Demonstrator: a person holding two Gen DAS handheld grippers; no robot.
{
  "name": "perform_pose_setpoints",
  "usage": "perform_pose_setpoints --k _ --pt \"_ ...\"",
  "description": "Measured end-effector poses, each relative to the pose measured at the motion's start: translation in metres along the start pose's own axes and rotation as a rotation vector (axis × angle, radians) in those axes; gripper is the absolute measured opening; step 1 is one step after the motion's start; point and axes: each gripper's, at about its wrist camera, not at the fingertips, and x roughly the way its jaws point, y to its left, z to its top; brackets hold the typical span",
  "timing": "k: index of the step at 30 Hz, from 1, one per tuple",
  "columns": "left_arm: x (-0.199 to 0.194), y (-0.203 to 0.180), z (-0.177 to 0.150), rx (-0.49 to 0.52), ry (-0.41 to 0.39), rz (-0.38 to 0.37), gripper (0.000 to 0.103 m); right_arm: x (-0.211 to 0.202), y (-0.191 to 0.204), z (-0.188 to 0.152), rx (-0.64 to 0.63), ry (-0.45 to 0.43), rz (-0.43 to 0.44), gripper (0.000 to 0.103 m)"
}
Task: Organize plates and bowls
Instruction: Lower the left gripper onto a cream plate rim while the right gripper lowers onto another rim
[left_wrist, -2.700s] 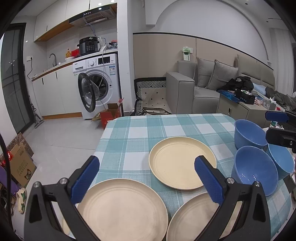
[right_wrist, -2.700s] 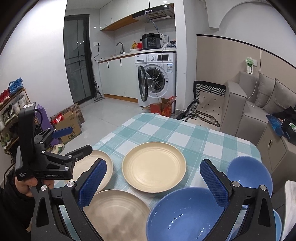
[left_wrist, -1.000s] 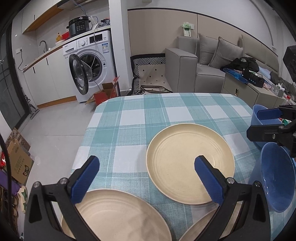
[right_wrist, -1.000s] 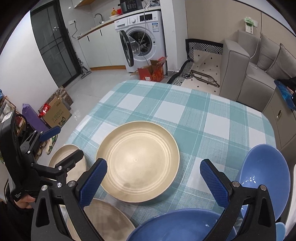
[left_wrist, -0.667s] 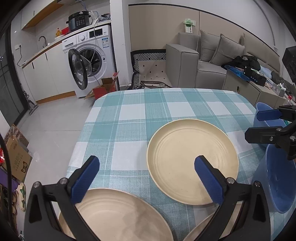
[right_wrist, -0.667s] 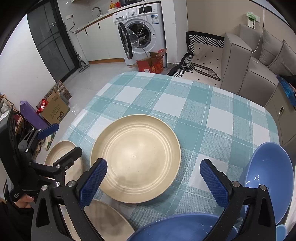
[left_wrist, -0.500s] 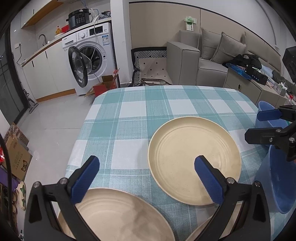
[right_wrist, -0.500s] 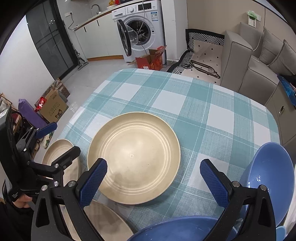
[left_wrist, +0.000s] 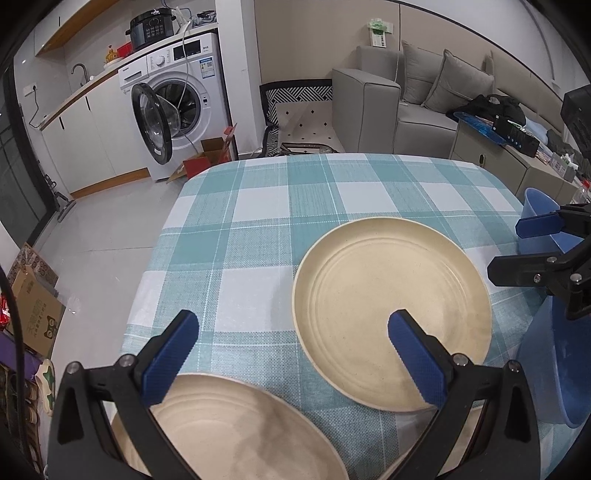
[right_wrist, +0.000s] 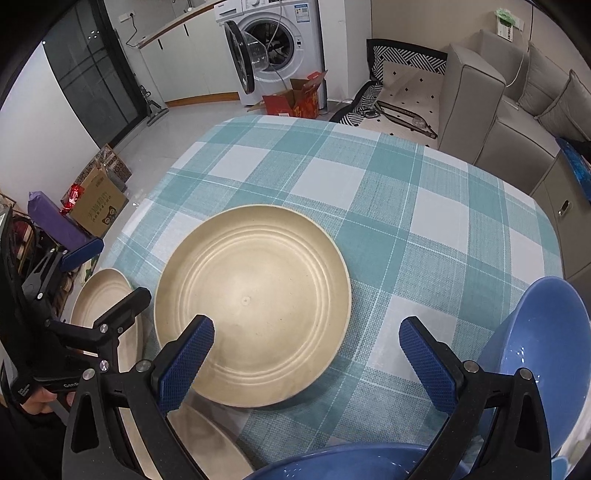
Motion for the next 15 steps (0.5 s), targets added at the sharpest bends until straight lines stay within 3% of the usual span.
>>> perform_pose_setpoints --k 15 --pt "0.015 -0.008 -0.003 0.022 0.037 -0.007 0.103 0.021 -0.001 0.001 -0.003 0.04 -0.008 0.102"
